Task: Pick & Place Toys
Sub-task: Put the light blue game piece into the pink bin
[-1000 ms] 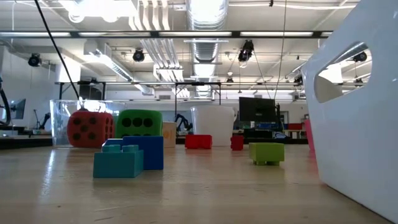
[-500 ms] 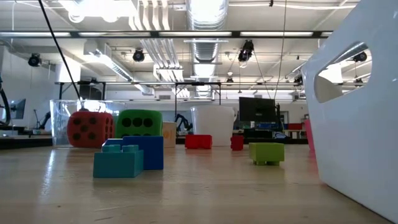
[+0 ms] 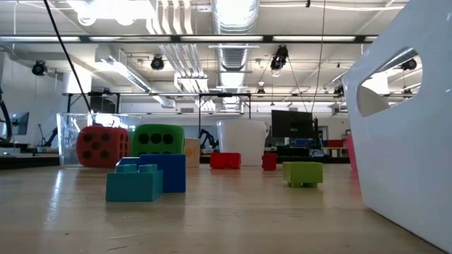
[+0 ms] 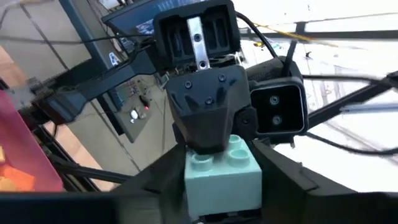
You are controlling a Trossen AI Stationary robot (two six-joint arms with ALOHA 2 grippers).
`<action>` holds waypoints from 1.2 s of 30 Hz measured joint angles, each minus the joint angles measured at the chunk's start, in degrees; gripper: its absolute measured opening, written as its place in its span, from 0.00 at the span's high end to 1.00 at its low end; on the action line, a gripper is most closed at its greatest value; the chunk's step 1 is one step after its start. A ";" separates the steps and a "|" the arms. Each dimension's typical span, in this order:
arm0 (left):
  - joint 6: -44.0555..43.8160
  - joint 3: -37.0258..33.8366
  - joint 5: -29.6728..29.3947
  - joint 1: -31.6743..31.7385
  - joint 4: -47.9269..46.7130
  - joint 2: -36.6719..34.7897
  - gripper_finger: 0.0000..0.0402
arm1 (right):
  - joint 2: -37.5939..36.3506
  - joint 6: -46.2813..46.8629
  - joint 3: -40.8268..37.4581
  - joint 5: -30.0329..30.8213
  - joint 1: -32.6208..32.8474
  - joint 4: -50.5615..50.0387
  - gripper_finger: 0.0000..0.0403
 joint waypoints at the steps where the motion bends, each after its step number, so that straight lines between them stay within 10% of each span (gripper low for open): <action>1: 0.69 0.00 0.03 0.00 0.00 0.00 0.51 | 0.00 0.15 -0.02 0.09 0.02 0.08 0.78; 17: 7.47 0.02 1.24 0.09 -2.17 -0.66 0.11 | -2.29 15.07 -0.02 -0.32 -0.07 -7.60 0.79; 36: 16.10 -0.05 1.25 -1.59 -45.71 -3.87 0.08 | -14.08 65.88 0.42 -8.35 -1.89 -72.75 0.79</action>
